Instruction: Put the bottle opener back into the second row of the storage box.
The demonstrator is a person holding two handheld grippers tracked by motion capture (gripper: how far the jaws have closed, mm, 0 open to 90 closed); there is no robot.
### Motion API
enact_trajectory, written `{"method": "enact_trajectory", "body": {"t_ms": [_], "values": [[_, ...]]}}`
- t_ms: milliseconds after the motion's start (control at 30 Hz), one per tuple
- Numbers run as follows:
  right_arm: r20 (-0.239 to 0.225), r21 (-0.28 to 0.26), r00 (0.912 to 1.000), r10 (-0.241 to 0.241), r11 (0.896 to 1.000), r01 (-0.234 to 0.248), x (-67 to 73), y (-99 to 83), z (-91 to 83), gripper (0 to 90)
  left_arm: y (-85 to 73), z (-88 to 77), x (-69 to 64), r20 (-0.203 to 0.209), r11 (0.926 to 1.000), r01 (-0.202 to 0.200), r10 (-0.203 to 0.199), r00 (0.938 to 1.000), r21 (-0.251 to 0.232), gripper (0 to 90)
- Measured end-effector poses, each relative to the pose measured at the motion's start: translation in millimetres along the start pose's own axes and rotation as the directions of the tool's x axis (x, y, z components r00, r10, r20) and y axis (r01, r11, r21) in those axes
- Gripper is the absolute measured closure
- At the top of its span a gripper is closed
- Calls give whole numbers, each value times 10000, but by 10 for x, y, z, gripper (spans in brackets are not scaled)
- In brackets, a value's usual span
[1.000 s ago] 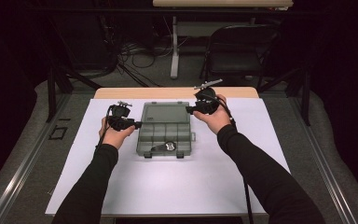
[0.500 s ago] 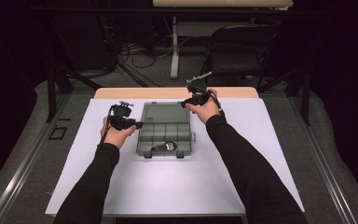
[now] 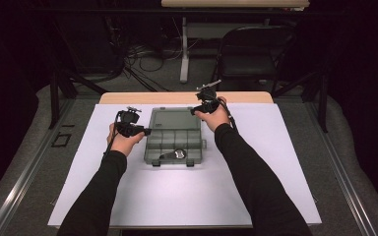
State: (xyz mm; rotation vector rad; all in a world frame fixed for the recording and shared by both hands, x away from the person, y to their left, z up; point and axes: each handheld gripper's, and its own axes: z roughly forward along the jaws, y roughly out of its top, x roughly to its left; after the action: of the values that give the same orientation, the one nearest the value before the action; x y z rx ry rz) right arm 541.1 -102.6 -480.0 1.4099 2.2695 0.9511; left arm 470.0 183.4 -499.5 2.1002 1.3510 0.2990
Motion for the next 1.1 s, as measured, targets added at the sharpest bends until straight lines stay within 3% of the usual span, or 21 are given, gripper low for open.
{"method": "enact_trajectory", "body": {"t_ms": [400,900,1100], "values": [[-94,314,9999,-90,9995,93,59,-95,168,460,-8,81,-42,-117,9996,-148,151,9998,244,607],[-286,488,9986,445,9979,-431,32,-240,287,455,-62,179,-36,-217,9985,-68,80,9997,542,610],[-336,565,9986,420,9976,-401,52,-243,294,455,-96,214,-28,-198,9979,25,-12,9998,645,633]]}}
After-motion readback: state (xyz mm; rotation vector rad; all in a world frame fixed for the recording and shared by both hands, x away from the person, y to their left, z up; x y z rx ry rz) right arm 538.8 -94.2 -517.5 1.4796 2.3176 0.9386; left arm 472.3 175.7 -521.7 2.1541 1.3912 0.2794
